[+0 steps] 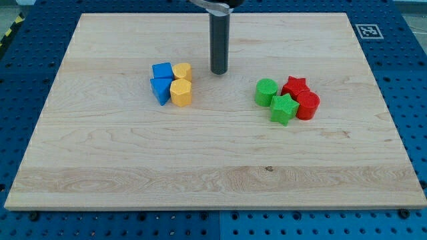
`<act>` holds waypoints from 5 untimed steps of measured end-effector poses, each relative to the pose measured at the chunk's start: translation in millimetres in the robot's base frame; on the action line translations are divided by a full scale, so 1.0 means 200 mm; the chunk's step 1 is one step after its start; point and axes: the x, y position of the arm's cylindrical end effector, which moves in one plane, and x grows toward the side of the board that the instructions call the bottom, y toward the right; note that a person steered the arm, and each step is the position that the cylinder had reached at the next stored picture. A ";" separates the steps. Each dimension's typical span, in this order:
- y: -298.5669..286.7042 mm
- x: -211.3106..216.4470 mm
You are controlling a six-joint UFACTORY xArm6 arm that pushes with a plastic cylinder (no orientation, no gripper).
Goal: Move the arm left to the green circle
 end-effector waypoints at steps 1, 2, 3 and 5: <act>0.08 0.00; 0.09 0.00; 0.08 0.01; 0.08 0.12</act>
